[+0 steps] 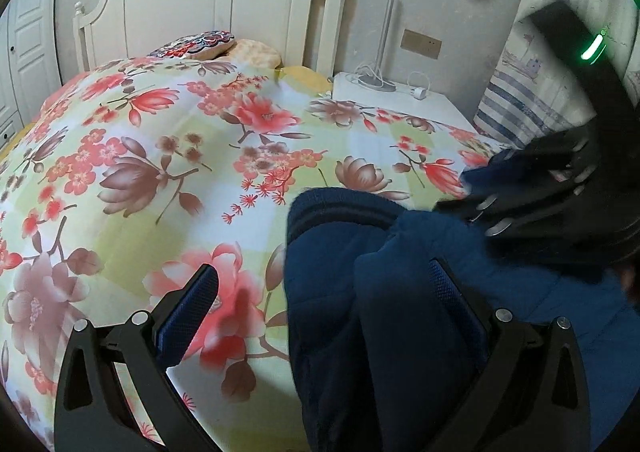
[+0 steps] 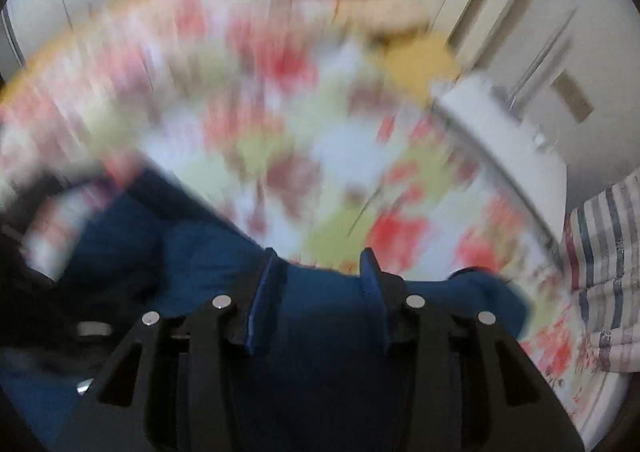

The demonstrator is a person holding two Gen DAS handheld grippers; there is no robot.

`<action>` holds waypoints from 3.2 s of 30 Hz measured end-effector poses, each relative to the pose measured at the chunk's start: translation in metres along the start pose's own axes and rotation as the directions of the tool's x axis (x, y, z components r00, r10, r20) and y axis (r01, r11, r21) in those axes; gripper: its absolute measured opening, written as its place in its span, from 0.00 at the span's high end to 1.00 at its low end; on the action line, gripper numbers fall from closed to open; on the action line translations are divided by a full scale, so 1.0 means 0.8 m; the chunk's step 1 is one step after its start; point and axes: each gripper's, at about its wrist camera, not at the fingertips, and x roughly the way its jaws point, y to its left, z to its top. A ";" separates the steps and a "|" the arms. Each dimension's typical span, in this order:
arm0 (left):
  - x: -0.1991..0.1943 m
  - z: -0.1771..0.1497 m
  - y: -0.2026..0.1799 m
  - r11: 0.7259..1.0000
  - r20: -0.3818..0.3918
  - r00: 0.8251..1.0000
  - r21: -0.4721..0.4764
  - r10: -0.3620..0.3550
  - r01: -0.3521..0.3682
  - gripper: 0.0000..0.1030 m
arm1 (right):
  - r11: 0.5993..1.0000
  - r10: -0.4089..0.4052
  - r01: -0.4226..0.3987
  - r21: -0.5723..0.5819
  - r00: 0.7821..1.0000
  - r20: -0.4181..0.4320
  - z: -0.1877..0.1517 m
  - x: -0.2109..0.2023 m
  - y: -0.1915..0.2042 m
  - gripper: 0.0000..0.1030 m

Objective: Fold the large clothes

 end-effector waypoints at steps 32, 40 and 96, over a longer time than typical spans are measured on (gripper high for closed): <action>-0.068 -0.109 0.038 0.742 -0.174 0.752 -0.404 -0.636 0.535 0.04 | 0.525 0.571 -0.703 0.480 0.709 0.414 -0.335 -0.103 -0.043 0.02; -0.066 -0.093 0.013 0.693 -0.113 0.710 -0.370 -0.695 0.619 0.42 | 0.691 0.381 -0.609 0.390 0.764 0.521 -0.348 -0.138 -0.027 0.36; -0.325 -0.081 -0.210 0.981 0.451 0.890 0.131 0.072 -0.146 0.04 | 0.802 -0.417 0.079 0.592 0.783 0.461 -0.402 -0.393 0.044 0.02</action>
